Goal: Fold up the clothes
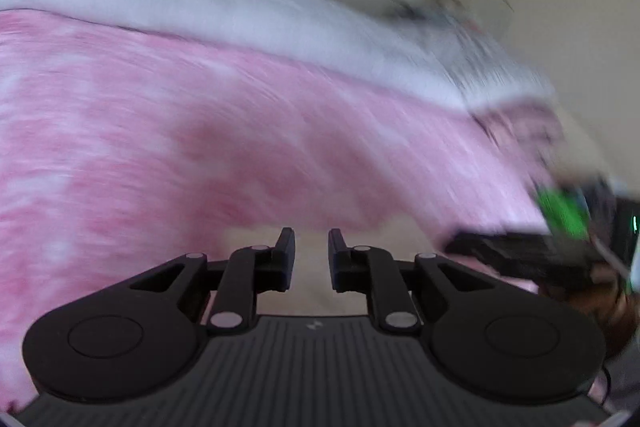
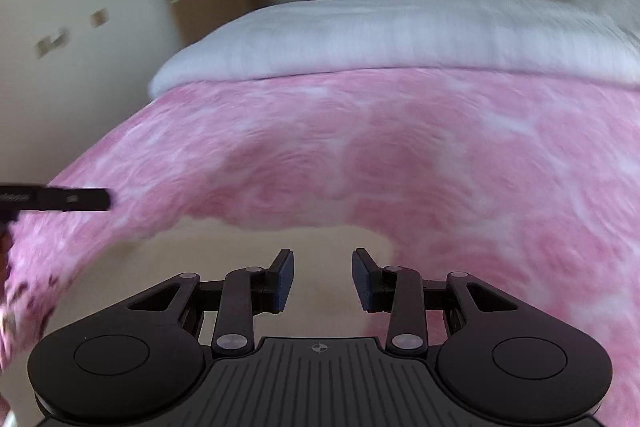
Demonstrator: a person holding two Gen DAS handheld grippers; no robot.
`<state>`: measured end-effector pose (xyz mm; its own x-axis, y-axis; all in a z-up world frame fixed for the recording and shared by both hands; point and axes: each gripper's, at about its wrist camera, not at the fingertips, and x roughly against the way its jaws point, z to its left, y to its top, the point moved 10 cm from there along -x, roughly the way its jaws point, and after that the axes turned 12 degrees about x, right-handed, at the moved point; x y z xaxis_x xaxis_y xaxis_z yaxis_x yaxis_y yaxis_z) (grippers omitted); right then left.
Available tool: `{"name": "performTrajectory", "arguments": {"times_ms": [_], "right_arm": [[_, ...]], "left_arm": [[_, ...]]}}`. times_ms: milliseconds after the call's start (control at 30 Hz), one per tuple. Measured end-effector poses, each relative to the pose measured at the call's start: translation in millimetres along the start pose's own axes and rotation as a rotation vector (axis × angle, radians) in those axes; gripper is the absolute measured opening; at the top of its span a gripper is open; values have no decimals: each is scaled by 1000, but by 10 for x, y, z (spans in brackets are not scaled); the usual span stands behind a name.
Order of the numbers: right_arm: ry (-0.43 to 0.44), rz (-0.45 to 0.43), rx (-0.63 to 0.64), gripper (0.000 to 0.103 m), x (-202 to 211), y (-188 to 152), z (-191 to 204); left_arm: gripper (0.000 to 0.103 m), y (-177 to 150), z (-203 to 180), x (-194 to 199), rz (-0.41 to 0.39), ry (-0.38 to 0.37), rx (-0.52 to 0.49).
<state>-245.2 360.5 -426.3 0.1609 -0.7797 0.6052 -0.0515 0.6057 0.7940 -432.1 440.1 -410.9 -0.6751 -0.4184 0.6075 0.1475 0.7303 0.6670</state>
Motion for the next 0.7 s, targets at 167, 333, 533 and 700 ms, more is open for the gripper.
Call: {"name": "performTrajectory", "arguments": {"times_ms": [167,333,533,700], "right_arm": [[-21,58,168,36,-392,-103,248],[-51,37,74,43,-570,-183,25],[-97,23,-88,43,-165,-166,-227],[-68,-50,-114,43,667,-211,36]], "left_arm": [[3,-285,-135,-469,84,41,-160],[3,-175,4,-503,35,33,-87],[8,-13,319,-99,-70,166,11],[9,-243,195,704,-74,27,149]]}}
